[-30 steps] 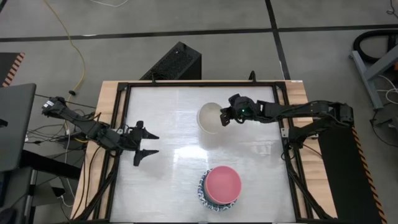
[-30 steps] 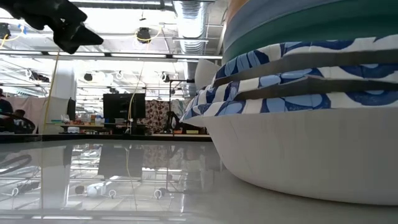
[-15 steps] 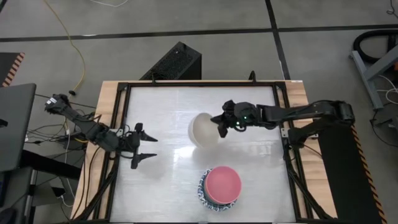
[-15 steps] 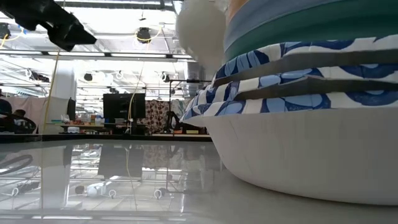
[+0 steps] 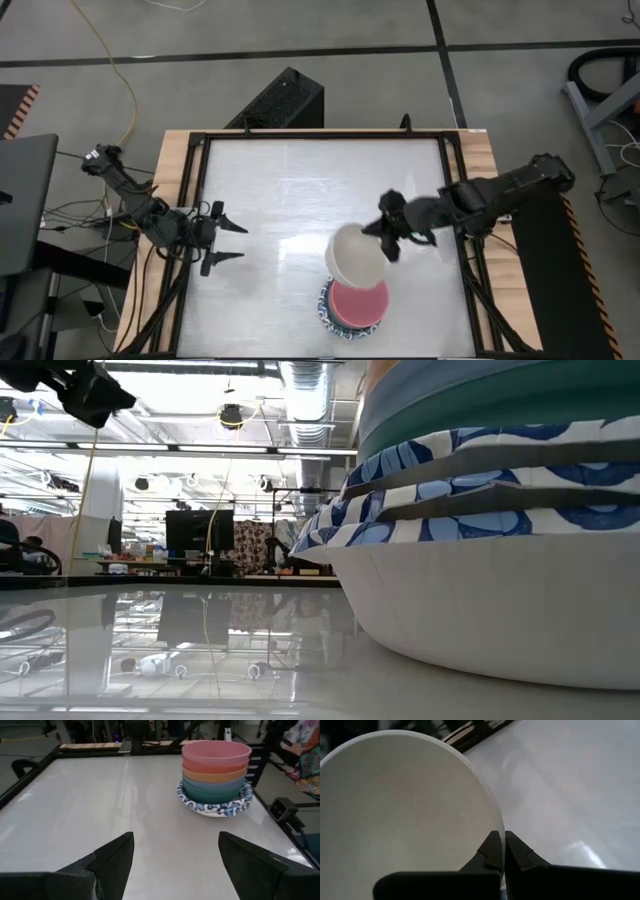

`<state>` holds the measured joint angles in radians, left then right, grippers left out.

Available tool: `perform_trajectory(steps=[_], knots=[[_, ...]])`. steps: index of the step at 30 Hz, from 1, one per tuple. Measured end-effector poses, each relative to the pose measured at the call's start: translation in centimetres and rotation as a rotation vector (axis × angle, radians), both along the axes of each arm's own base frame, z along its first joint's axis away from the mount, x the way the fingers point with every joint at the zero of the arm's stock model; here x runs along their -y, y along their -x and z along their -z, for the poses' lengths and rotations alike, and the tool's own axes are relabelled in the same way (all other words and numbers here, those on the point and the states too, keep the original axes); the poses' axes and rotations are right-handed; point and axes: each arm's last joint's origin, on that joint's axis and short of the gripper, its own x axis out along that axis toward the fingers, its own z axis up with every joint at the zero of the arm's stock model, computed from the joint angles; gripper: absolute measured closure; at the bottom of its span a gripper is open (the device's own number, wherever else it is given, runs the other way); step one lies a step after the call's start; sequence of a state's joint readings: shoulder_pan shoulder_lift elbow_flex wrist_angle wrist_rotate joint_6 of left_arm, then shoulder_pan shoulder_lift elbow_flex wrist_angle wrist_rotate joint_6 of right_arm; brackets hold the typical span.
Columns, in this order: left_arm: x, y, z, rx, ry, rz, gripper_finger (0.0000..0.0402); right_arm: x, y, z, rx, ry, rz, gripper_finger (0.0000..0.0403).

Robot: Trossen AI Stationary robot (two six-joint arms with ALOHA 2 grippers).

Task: Nest bowls inside each other
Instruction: Stack the white bowl into the pink bowl

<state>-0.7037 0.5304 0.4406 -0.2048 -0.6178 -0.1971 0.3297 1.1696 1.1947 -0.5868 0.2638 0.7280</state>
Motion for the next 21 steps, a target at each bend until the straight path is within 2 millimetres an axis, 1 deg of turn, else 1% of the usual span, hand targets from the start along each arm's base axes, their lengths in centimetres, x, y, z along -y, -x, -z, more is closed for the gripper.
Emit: perform_trajectory(steps=[3,5,8,11,14,17,21], knots=[[0.3,0.2,0.0,0.002,-0.001,0.024,0.0122,-2.2,0.9,0.1,-0.018,-0.015,-0.06,0.0392],[0.4,0.3,0.0,0.001,-0.002,0.042,0.0122,-3.6,1.3,0.6,-0.045,-0.011,-0.08,0.0392],[0.7,0.5,-0.2,0.014,0.006,0.075,0.0122,-5.6,1.4,1.6,-0.092,0.005,-0.099,0.0392],[1.0,0.6,-0.4,0.035,0.009,0.101,0.0122,-6.9,1.3,2.8,-0.137,0.024,-0.086,0.0392],[1.1,0.6,-0.4,0.04,0.01,0.112,0.0122,-7.4,0.9,3.9,-0.193,0.028,-0.06,0.0392],[1.1,0.6,-0.5,0.042,0.012,0.111,0.0122,-7.5,0.4,4.8,-0.249,0.023,-0.027,0.0392],[1.1,0.6,-0.5,0.042,0.012,0.111,0.0122,-7.2,-0.1,5.3,-0.28,0.0,-0.014,0.0392]])
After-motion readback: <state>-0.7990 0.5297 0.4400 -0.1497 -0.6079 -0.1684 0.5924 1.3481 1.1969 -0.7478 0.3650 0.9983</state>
